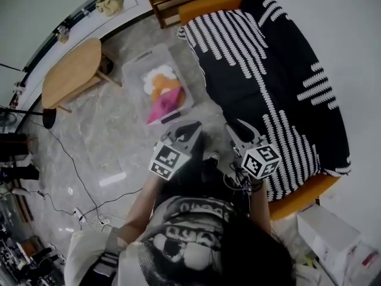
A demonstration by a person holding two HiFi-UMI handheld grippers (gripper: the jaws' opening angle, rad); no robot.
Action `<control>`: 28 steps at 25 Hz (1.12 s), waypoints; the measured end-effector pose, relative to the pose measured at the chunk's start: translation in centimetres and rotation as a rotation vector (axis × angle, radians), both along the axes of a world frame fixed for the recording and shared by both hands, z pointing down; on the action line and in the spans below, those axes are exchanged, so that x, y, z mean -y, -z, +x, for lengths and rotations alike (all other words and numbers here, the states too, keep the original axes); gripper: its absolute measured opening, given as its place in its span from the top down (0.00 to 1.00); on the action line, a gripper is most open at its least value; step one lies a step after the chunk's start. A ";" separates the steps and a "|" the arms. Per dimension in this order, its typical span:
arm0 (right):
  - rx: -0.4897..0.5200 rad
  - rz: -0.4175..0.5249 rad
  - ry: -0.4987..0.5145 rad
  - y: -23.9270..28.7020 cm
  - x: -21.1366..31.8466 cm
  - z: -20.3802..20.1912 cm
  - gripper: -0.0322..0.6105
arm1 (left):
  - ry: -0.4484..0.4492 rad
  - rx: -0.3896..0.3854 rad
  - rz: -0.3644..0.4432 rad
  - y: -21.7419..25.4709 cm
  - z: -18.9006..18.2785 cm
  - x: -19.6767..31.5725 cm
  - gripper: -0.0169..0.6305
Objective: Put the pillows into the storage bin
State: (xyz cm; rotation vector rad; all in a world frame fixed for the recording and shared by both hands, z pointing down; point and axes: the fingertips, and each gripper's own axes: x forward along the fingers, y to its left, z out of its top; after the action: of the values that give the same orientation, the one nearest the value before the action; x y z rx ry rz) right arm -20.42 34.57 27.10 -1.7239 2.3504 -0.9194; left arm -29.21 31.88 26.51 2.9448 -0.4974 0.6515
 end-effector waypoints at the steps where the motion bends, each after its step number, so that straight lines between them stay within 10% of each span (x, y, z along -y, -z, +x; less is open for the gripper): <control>1: -0.015 0.004 -0.016 0.3 -1.2 0.4 0.76 | -0.014 -0.004 0.004 0.4 0.6 -1.1 0.96; 8: -0.029 0.050 -0.145 1.6 -7.3 3.1 0.96 | -0.147 0.003 0.039 1.8 3.8 -7.3 0.96; 28: -0.153 0.084 -0.335 4.1 -12.1 6.4 0.95 | -0.405 -0.039 0.090 4.9 7.9 -11.3 0.96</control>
State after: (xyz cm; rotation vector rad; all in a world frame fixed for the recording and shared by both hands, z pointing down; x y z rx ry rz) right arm -14.05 46.67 23.01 -2.1302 2.0517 -0.6472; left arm -21.31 43.16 21.57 3.1635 0.0825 0.6154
